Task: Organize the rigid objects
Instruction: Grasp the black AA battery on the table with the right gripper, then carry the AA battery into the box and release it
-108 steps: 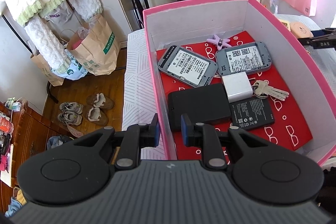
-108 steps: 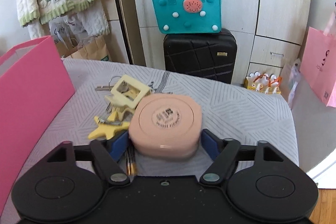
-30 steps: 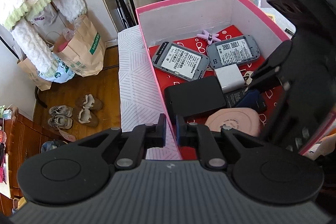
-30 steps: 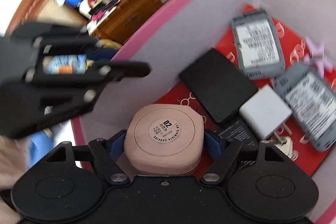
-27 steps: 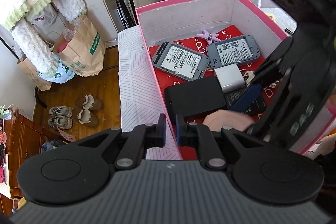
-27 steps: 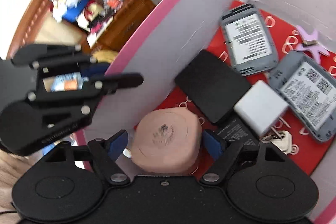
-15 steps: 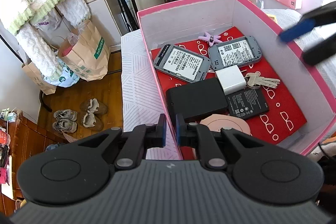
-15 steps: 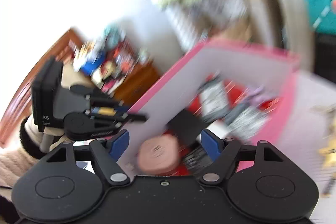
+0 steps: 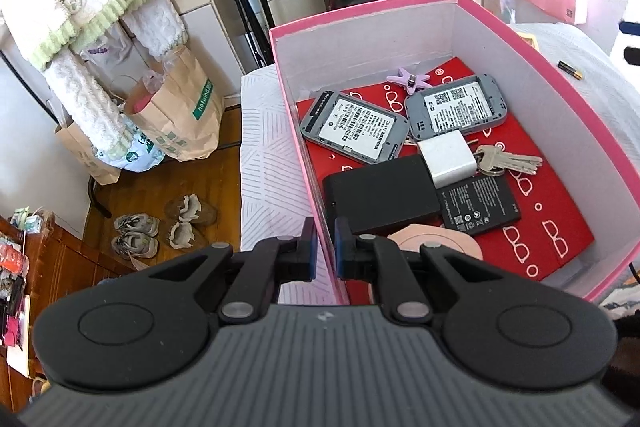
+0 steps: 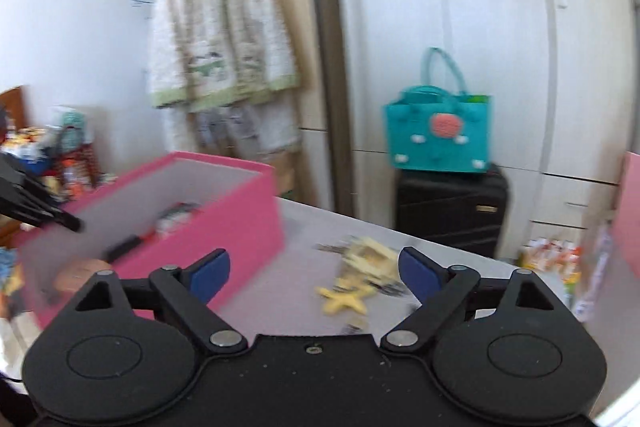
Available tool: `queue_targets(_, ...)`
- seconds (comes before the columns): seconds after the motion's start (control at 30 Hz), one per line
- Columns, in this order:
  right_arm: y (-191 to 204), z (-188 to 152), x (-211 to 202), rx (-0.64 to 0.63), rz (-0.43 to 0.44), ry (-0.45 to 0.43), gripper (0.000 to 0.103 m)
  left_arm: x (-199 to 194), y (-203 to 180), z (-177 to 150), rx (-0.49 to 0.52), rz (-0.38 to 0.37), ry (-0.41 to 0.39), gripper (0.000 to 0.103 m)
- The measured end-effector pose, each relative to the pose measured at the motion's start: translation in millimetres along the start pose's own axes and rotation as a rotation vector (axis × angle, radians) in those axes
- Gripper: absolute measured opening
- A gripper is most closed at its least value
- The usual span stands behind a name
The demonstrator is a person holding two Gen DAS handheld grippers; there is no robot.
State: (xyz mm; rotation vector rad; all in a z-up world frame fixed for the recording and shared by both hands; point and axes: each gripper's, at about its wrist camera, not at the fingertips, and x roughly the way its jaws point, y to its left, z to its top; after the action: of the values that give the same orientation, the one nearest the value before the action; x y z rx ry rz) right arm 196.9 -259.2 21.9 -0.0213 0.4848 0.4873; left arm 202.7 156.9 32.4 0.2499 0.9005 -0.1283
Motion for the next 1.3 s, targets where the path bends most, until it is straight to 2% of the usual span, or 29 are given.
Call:
queue_targets(0.07, -15.2, -6.5, 9.1, 0.022, -0.034, 0.013, 0.095, -0.2, -0.9, -0.9, -0.001, 0.008, -0.004, 0.008)
queue_targets(0.13, -31.7, -8.0, 20.3, 0.073, -0.031, 0.054, 0.092, -0.2, -0.2, -1.0, -0.004, 0.007, -0.005, 0.008)
queue_targets(0.27, -49.4, -8.5, 41.4, 0.139, -0.034, 0.122, 0.061, -0.7, -0.3, -1.0, 0.002, 0.005, 0.0, 0.008)
queue_targets(0.53, -47.1, -27.7, 78.6, 0.05, -0.137, 0.227, 0.042, -1.1, 0.8, -1.3, 0.025, -0.004, -0.004, 0.008)
queue_targets(0.6, -47.0, -31.4, 85.9, 0.049, -0.151, 0.258, 0.025, -1.2, 1.6, -1.4, 0.027, -0.007, -0.006, 0.008)
queue_targets(0.63, -46.4, -32.6, 88.7, 0.046, -0.171, 0.267, 0.012, -1.0, 1.7, -1.3, 0.029, -0.008, -0.006, 0.008)
queue_targets(0.9, -53.1, -30.3, 90.8, 0.053, -0.155, 0.265, 0.015, -0.9, 2.6, -1.9, 0.034, -0.02, -0.011, 0.008)
queue_targets(0.93, -52.9, -30.1, 90.7, 0.048, -0.155, 0.267, 0.012, -0.9, 2.5, -2.1, 0.035, -0.02, -0.011, 0.008)
queue_targets(1.07, -44.8, -30.0, 84.9, 0.046, -0.161, 0.256, 0.011, -0.8, 2.3, -2.9, 0.045, -0.02, -0.013, 0.008)
queue_targets(1.17, -32.2, -24.7, 72.5, 0.051, -0.136, 0.228, 0.011, -1.0, 4.7, -2.9, 0.039, -0.031, -0.015, 0.008)
queue_targets(1.3, -4.5, -9.6, 49.7, 0.042, -0.057, 0.175, 0.011, -0.8, 3.9, -2.7, 0.05, -0.025, -0.017, 0.008)
